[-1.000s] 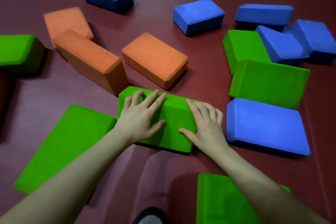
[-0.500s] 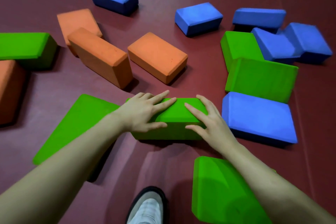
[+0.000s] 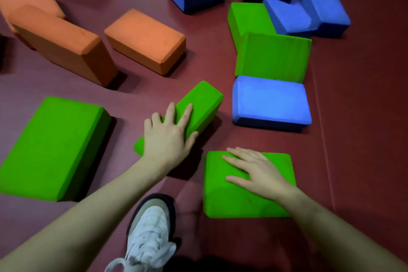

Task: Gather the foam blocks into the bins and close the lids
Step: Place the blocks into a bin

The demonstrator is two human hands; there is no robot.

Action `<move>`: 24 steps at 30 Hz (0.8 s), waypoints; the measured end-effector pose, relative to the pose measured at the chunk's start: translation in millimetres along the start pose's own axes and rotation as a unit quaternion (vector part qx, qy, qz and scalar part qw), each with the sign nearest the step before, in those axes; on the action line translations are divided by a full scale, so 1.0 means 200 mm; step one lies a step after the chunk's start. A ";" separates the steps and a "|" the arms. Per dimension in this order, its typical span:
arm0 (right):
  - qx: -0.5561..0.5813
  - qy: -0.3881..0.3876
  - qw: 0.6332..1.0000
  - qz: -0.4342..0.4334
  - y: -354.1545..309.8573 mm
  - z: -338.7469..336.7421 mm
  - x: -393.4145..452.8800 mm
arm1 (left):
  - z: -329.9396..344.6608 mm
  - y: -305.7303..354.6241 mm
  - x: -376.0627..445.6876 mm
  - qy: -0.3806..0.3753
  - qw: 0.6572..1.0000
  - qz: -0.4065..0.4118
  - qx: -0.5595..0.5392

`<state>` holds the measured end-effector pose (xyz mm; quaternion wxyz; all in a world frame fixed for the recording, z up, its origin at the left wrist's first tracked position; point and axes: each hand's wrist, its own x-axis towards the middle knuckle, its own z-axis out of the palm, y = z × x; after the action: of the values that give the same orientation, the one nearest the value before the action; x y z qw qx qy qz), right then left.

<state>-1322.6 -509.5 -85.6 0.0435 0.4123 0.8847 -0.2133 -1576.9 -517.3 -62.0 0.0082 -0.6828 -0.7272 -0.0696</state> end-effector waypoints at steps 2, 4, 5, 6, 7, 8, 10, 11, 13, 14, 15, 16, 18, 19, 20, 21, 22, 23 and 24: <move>-0.035 -0.053 0.998 0.023 -0.01 0.05 -0.02 | 0.00 0.02 -0.01 -0.009 1.000 0.009 0.002; -0.069 -0.083 0.993 0.044 -0.03 0.06 -0.02 | 0.00 0.02 -0.02 -0.009 1.000 0.009 -0.003; -0.080 -0.094 0.991 0.049 -0.05 0.07 -0.03 | 0.00 0.02 -0.04 -0.006 1.000 0.001 -0.008; -0.091 -0.098 0.990 0.050 -0.05 0.08 -0.04 | -0.01 0.02 -0.05 -0.003 1.000 -0.010 -0.014; -0.103 -0.084 0.990 0.042 -0.05 0.11 -0.05 | -0.02 0.02 -0.06 -0.002 1.000 -0.018 -0.018; -0.110 -0.058 0.992 0.028 -0.06 0.13 -0.07 | -0.02 0.02 -0.07 0.000 1.000 -0.019 -0.017; -0.114 -0.021 0.993 0.005 -0.07 0.16 -0.09 | -0.02 0.02 -0.10 0.002 1.000 -0.014 -0.009; -0.121 -0.015 0.993 0.000 -0.08 0.16 -0.10 | -0.02 0.03 -0.10 0.001 1.000 -0.015 -0.009; -0.115 -0.028 0.993 0.024 -0.10 0.15 -0.08 | -0.03 0.04 -0.10 -0.004 0.999 -0.030 -0.017; -0.108 -0.026 0.993 0.037 -0.11 0.14 -0.07 | -0.04 0.04 -0.10 -0.009 0.999 -0.039 -0.021; -0.099 -0.024 0.994 0.046 -0.11 0.14 -0.07 | -0.05 0.04 -0.10 -0.013 0.999 -0.046 -0.021; -0.087 -0.026 0.995 0.051 -0.11 0.14 -0.06 | -0.06 0.04 -0.10 -0.013 0.999 -0.048 -0.018; -0.069 -0.058 0.995 0.047 -0.09 0.16 -0.05 | -0.06 0.03 -0.11 -0.012 0.999 -0.046 -0.013; -0.072 -0.089 0.993 0.043 -0.09 0.16 -0.05 | -0.06 0.03 -0.12 -0.011 0.999 -0.042 -0.012; -0.079 -0.109 0.990 0.035 -0.09 0.15 -0.06 | -0.05 0.03 -0.13 -0.008 0.999 -0.037 -0.013; -0.085 -0.118 0.989 0.029 -0.09 0.14 -0.06 | -0.05 0.03 -0.14 -0.007 0.999 -0.033 -0.014; -0.086 -0.118 0.989 0.025 -0.09 0.13 -0.07 | -0.05 0.03 -0.15 -0.007 0.999 -0.032 -0.015; -0.085 -0.114 0.990 0.023 -0.09 0.13 -0.07 | -0.05 0.03 -0.16 -0.007 0.999 -0.033 -0.017; -0.085 -0.108 0.990 0.019 -0.09 0.13 -0.07 | -0.05 0.03 -0.17 -0.006 0.999 -0.034 -0.018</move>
<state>-1328.7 -539.7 -99.0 0.1775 0.3981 0.8819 -0.1796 -1569.3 -551.1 -55.5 -0.0108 -0.6579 -0.7489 -0.0788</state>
